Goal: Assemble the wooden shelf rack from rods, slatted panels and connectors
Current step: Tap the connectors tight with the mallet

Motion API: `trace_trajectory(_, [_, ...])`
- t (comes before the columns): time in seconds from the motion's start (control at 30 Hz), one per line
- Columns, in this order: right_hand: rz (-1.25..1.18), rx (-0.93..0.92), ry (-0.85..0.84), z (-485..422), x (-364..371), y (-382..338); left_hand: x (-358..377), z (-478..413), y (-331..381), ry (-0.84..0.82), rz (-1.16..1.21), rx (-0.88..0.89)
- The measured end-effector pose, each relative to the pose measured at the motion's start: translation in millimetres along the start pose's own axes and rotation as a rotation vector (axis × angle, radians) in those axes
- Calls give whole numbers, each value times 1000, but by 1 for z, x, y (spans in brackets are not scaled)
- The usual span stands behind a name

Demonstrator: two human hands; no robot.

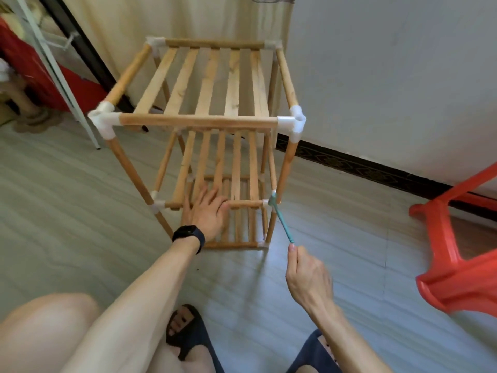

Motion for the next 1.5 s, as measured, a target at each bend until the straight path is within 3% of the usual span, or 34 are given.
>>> trace_trajectory(0.23, [37, -7, 16, 6, 2, -10, 3, 29, 28, 3, -72, 29])
trace_trajectory(0.4, [162, 57, -119, -8, 3, -7, 5, 30, 27, -57, -26, -17])
trace_trajectory(0.63, [-399, -244, 252, -11, -63, -71, 9, 30, 26, -72, -111, 19])
trace_trajectory(0.7, [-234, -171, 122, -9, -33, -59, 9, 30, 26, -96, -128, 15])
trace_trajectory(0.77, [109, -57, -141, -4, 6, -37, 9, 31, 26, -125, -137, 16])
trace_trajectory(0.8, [123, -25, -150, -3, 12, -30, 9, 30, 27, -139, -133, 15])
trace_trajectory(0.93, [-308, -67, 164, -4, -25, -46, 6, 29, 26, -148, -128, 10])
trace_trajectory(0.97, [-304, -63, 159, -6, -24, -45, 7, 31, 27, -152, -128, 11])
trace_trajectory(1.07, [46, 87, -131, -7, 13, -25, 6, 33, 27, -137, -125, 8])
trace_trajectory(1.1, [76, 96, -136, -7, 16, -20, 6, 32, 27, -149, -116, 10])
trace_trajectory(1.2, [-267, 47, 109, -6, -12, -38, 6, 30, 27, -155, -126, 8])
trace_trajectory(1.23, [-263, 6, 127, -4, -13, -43, 6, 31, 27, -162, -130, 9])
trace_trajectory(1.37, [144, 107, -318, 13, 41, -16, 4, 32, 30, -164, -120, 4])
trace_trajectory(1.5, [133, 145, -273, 25, 34, 3, 0, 33, 31, -204, -109, 9])
Point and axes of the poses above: each hand's wrist, its own z-axis away from the middle knuckle, its own x-axis out of the palm, y = z × x, the point moved 10 cm from there along -z, towards the middle knuckle, and after that the axes turned 7 degrees about y, right-handed, at the moved point
